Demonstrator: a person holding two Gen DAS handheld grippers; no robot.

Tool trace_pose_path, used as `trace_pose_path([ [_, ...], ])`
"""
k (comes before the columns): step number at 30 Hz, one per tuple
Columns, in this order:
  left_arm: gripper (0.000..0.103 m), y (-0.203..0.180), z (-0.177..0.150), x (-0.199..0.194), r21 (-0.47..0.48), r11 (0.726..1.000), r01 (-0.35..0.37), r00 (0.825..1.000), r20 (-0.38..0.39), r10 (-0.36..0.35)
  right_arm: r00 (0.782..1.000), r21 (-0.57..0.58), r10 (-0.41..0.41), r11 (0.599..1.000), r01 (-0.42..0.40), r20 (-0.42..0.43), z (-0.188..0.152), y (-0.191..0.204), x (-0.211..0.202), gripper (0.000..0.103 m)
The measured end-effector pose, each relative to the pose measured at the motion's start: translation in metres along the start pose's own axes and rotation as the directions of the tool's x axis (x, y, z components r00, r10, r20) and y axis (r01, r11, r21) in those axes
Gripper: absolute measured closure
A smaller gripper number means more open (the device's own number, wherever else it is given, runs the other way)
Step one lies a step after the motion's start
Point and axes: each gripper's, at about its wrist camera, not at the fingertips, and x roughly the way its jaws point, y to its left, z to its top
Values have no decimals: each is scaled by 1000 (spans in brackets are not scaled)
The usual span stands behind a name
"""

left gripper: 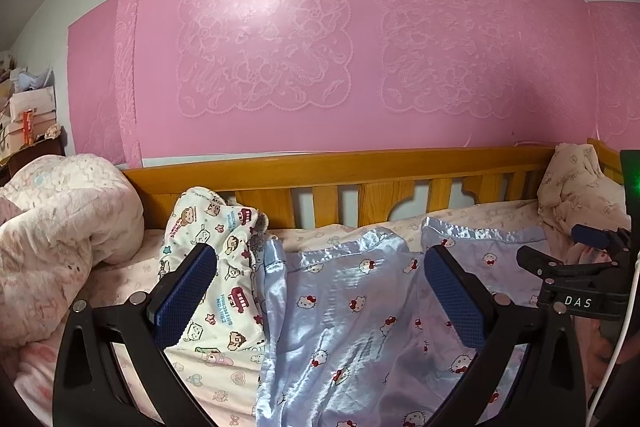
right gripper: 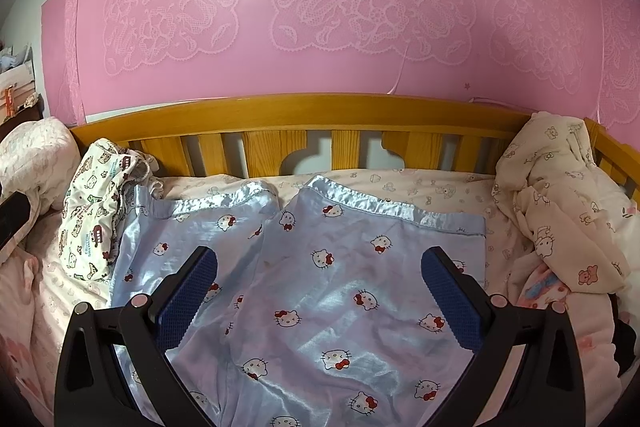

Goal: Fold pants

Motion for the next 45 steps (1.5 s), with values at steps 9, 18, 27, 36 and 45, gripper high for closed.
trace_pose_path([
  [9, 0, 0, -1, 1, -2, 1000, 5, 1000, -4, -5, 1000, -5, 3, 1000, -3, -2, -1, 1, 1, 1],
  [18, 0, -1, -2, 3, 1, 1000, -8, 1000, -6, 8, 1000, -27, -3, 1000, 3, -8, -4, 5, 5, 1],
  [27, 0, -1, -2, 2, 20, 1000, -14, 1000, 5, 13, 1000, -32, -4, 999, 3, -11, -4, 6, 6, 1],
  [36, 0, 1, -2, 2, 14, 1000, -12, 1000, 6, 12, 1000, -33, -5, 999, 4, -9, -3, 6, 5, 1],
  [45, 0, 1, 0, 6, 15, 1000, 25, 999, -29, -24, 1000, -1, 6, 1000, -6, 28, 0, 5, -6, 1],
])
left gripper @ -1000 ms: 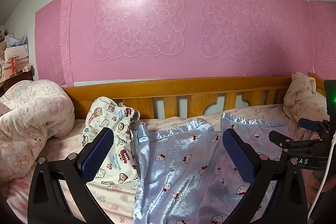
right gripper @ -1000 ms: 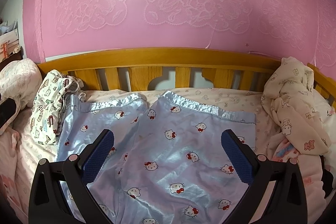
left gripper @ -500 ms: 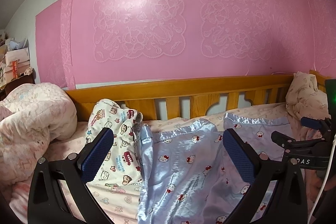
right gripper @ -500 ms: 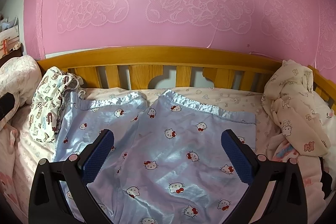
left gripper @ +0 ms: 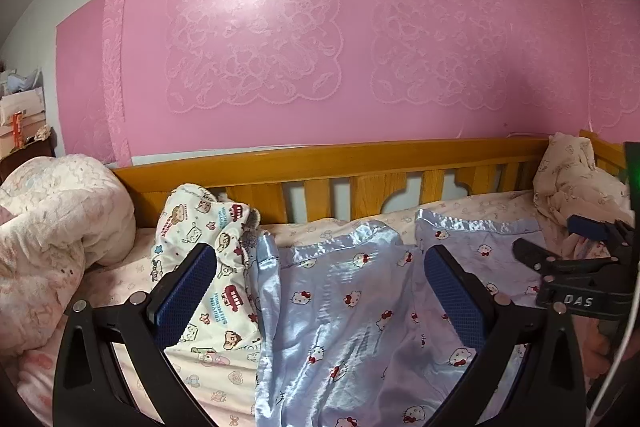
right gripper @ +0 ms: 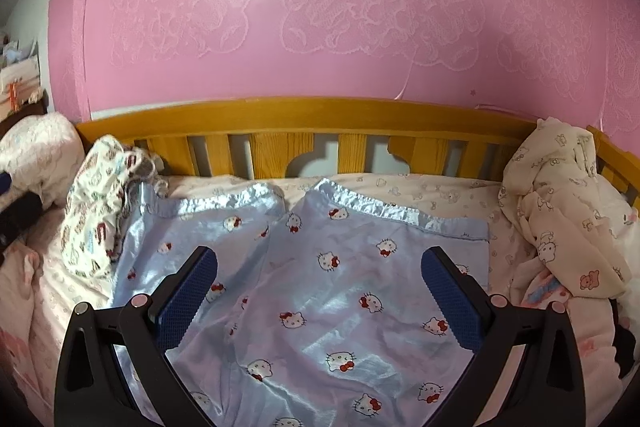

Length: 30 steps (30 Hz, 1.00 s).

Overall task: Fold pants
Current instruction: 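Lower the left tool to a pant leg cuff and close on it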

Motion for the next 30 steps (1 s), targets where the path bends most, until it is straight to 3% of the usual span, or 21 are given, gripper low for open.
trace_pose_path([
  [5, 0, 11, -2, 10, -88, 996, -31, 996, -85, 24, 999, 90, -38, 995, 35, 28, -1, -10, -4, 1],
  [7, 3, 15, -8, 17, -121, 992, -25, 991, -130, 9, 1000, 106, -26, 994, 26, -3, -1, -15, 1, 1],
  [12, 5, 16, -18, 29, -93, 995, -42, 976, -215, 21, 997, 85, -4, 996, 10, -71, -1, -18, 11, 8],
  [15, 11, 31, -26, 37, -139, 989, -48, 956, -292, 5, 990, 65, 40, 997, -32, -133, -4, -13, 20, 12],
  [18, 22, 49, -42, 49, -205, 976, -78, 916, -401, -11, 982, 57, 84, 995, -75, -169, -10, -4, 23, 15],
  [21, 32, 67, -65, 59, -283, 953, -106, 863, -502, -53, 970, 25, 118, 993, -116, -214, -17, 11, 28, 20],
  [24, 41, 77, -85, 71, -346, 931, -118, 822, -560, -104, 962, -8, 139, 989, -144, -234, -21, 23, 30, 25],
  [26, 54, 79, -98, 81, -353, 927, -126, 792, -599, -120, 956, -8, 161, 986, -168, -246, -23, 28, 30, 29],
  [30, 57, 76, -113, 93, -359, 924, -132, 752, -643, -143, 937, 14, 203, 978, -208, -283, -23, 35, 34, 38],
])
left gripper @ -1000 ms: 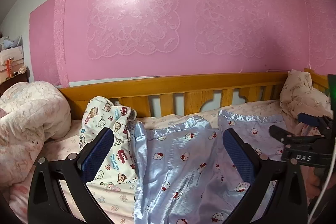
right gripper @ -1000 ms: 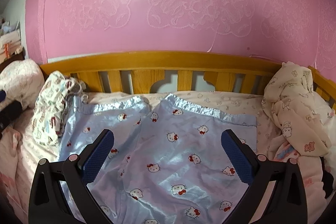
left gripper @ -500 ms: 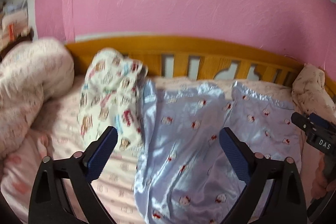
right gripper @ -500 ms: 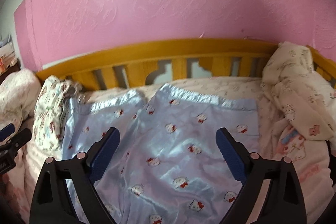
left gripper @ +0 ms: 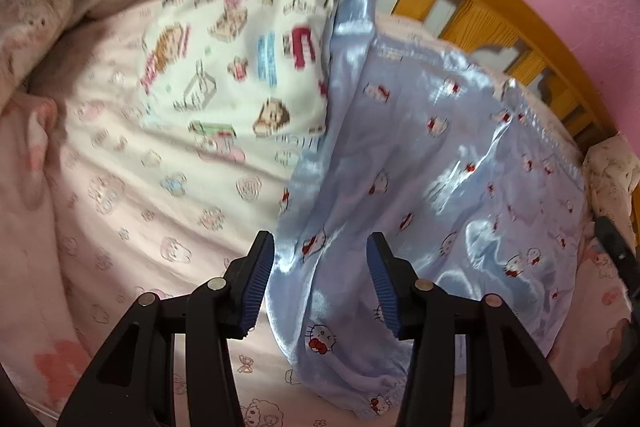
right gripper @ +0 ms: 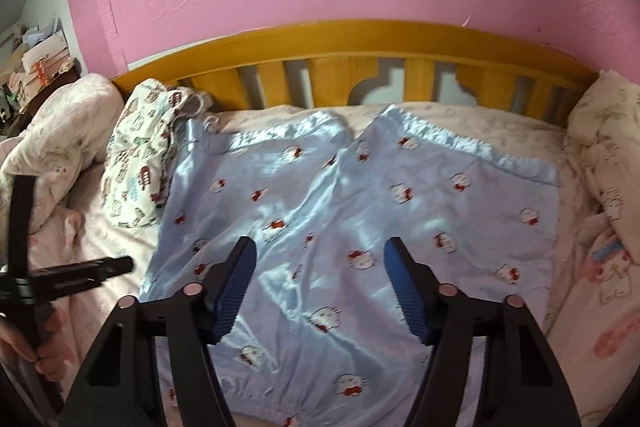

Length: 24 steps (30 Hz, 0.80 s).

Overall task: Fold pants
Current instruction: 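Lower the left tool to a pant leg cuff and close on it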

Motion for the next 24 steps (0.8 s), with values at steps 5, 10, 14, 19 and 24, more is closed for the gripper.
trace_pose_path([
  [5, 57, 4, -10, 14, -54, 998, -9, 999, -38, 7, 993, 50, 114, 992, -113, -3, 39, 16, 6, 39],
  [10, 56, 15, -32, 17, -184, 983, 18, 996, -84, -34, 985, -67, 167, 984, -165, 33, 91, 68, 23, 39],
  [14, 56, 15, -37, 27, -207, 977, 44, 988, -134, -73, 983, -142, 186, 973, -183, 4, 115, 110, 59, 39],
  [19, 57, 26, -39, 33, -249, 968, 18, 987, -149, -57, 976, -181, 203, 960, -214, -78, 125, 149, 121, 39],
  [24, 67, 31, -41, 38, -272, 962, 17, 987, -151, -60, 970, -145, 202, 964, -221, -136, 126, 160, 170, 39],
])
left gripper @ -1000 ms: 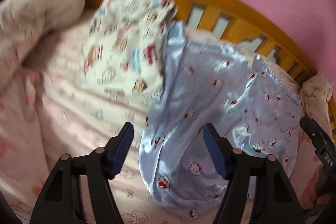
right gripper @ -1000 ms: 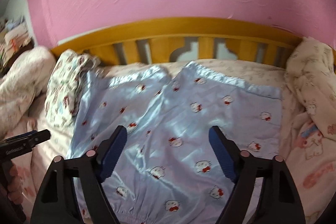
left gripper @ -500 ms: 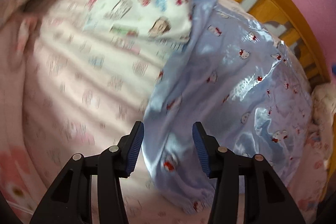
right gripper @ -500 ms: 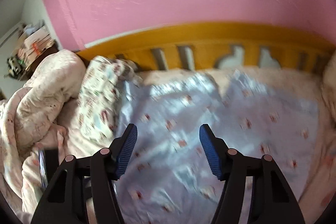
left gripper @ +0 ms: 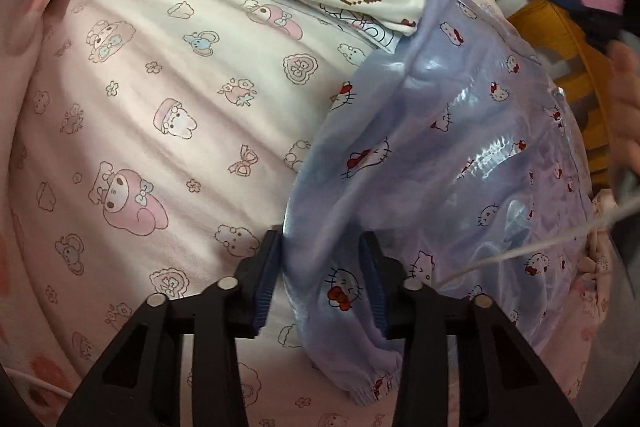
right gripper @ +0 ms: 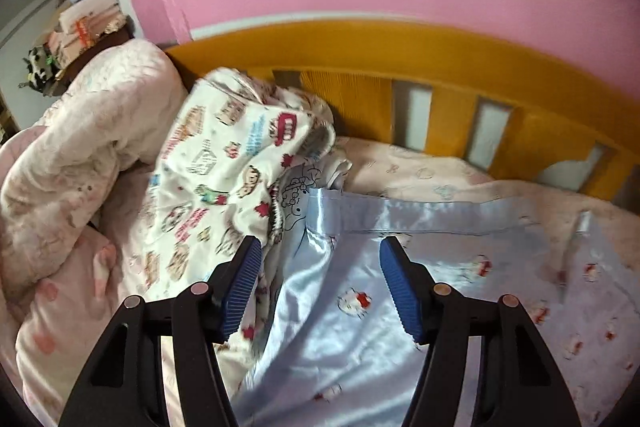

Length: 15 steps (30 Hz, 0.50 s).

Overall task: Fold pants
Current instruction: 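Lower the left tool to a pant leg cuff and close on it, then grasp the waistband with the right tool and lift the pants up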

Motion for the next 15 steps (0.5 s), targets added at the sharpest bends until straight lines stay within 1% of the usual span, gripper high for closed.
trace_pose_path([
  [2, 69, 0, -2, 0, -2, 999, 36, 999, -12, -36, 1000, 18, 3, 1000, -3, -24, 2, -3, 19, 41],
  [4, 69, -1, -4, 1, -15, 997, 77, 997, -32, -77, 999, 27, 5, 1000, -3, -54, 4, -6, 38, 46],
  [5, 69, -3, -6, 2, -11, 996, 88, 995, -42, -88, 998, 31, 6, 1000, -4, -64, 3, -8, 44, 46],
  [7, 69, -8, -9, 5, 22, 998, 66, 997, -48, -65, 997, 39, 6, 999, -3, -82, 3, -12, 56, 49],
  [9, 70, -12, -9, 6, 33, 998, 54, 998, -43, -52, 995, 42, 19, 999, -15, -94, 1, -15, 66, 51],
  [10, 77, -13, -9, 6, 34, 998, 50, 998, -40, -49, 995, 43, 26, 999, -22, -96, 0, -17, 69, 53],
  [11, 93, -12, -8, 7, 31, 998, 48, 998, -39, -47, 995, 43, 31, 999, -27, -98, 0, -17, 72, 56],
  [12, 101, -12, -7, 8, 27, 998, 50, 998, -44, -49, 994, 42, 39, 999, -35, -102, -1, -18, 76, 67],
  [13, 102, -13, -7, 10, 17, 998, 60, 997, -51, -59, 993, 40, 48, 998, -44, -105, -2, -19, 78, 87],
  [14, 102, -14, -7, 10, 8, 998, 64, 997, -50, -63, 993, 35, 52, 998, -48, -102, -3, -19, 79, 96],
  [15, 102, -15, -7, 8, 11, 997, 71, 997, -42, -71, 995, 28, 46, 999, -44, -89, -3, -18, 76, 97],
])
